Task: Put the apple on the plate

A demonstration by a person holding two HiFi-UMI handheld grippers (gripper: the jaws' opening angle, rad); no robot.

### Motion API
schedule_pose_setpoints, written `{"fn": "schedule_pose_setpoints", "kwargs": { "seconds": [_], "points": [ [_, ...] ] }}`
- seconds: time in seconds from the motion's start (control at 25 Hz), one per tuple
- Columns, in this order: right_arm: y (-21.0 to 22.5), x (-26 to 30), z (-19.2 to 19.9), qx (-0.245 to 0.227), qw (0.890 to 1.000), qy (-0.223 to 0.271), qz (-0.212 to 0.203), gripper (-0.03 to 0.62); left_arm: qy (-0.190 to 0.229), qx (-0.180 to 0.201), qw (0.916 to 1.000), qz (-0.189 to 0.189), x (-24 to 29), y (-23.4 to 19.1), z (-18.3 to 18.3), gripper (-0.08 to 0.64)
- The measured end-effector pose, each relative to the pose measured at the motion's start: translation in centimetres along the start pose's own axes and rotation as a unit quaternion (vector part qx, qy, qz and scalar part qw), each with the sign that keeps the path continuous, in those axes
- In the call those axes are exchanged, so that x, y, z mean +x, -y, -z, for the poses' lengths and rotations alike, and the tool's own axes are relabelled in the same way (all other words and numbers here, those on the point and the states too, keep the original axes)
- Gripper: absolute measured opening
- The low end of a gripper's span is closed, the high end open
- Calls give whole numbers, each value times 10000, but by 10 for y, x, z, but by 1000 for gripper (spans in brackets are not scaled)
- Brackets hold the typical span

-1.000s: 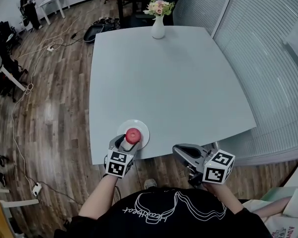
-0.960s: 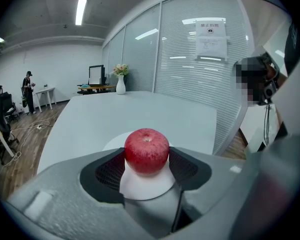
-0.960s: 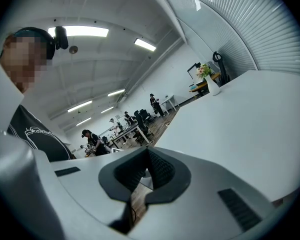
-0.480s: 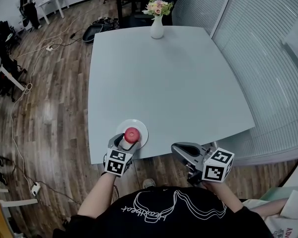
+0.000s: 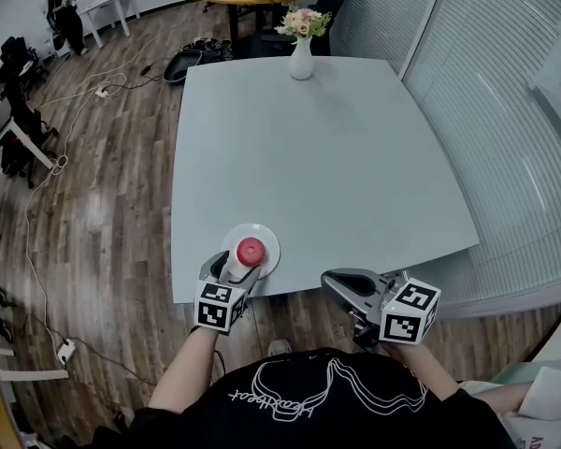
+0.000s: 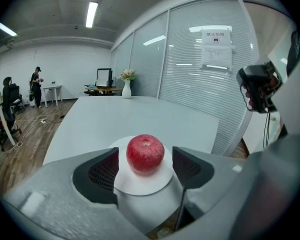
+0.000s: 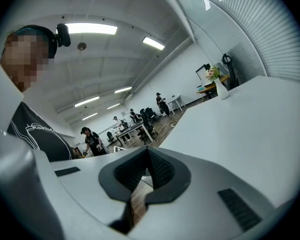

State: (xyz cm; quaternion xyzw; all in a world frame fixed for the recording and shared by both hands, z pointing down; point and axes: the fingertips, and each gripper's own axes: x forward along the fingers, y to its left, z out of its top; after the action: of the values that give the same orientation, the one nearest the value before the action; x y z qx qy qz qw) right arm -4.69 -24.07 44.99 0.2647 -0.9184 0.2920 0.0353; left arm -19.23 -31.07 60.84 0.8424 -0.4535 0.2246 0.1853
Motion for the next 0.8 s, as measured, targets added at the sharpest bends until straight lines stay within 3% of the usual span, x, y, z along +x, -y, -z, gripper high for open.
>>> {"fn": "schedule_pose_setpoints", "kwargs": {
  "seconds": [0.24,0.4,0.56,0.8],
  "points": [
    [-19,-15,-5,-317,9990,-89,-302,9,233,-456,9985,-189,-43,24,-19,324],
    [-27,-23,-11,-407,9977,-156,-512,9,545,-734,9950,395,-79,69,-54,321],
    [-31,-26,-19,-506,9964,-45,-675,9,1011,-566,9897,839,-115,118,-95,312],
    [-46,-33,-13,-593,9925,117,-1059,9,1682,-657,9784,1003,-156,164,-124,91]
  ]
}}
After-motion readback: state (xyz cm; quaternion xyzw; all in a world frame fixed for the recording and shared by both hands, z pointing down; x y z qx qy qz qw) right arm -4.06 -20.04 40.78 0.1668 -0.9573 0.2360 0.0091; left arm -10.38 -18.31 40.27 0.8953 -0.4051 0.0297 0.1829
